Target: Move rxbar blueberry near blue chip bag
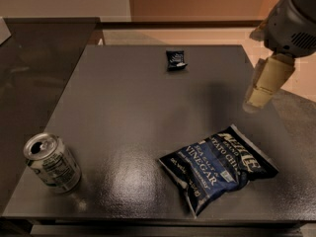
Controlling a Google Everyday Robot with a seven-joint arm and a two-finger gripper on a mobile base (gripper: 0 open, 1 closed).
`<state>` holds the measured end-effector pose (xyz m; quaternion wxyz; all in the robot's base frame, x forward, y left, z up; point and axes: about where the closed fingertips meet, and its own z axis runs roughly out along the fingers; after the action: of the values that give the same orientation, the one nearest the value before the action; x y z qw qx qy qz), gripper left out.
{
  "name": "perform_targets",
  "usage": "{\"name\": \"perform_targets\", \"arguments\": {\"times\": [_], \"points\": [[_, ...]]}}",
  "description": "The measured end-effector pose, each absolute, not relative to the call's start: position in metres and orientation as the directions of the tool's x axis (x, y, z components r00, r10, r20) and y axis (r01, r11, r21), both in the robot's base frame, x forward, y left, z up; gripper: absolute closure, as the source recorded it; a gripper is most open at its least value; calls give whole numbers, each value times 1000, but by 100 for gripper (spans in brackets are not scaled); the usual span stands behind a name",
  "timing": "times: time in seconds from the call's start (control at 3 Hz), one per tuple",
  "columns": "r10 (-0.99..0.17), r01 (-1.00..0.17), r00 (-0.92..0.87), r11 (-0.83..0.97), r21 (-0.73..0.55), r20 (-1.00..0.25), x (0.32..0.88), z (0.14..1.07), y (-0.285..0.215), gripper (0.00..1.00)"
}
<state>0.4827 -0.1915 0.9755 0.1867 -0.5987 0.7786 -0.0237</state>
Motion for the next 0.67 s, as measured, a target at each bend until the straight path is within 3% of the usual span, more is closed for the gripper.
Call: {"name": "perform_targets", "arguments": {"times": [0.67], "points": [[-886, -901, -256, 364, -238, -385, 572, 950, -128, 0]]}}
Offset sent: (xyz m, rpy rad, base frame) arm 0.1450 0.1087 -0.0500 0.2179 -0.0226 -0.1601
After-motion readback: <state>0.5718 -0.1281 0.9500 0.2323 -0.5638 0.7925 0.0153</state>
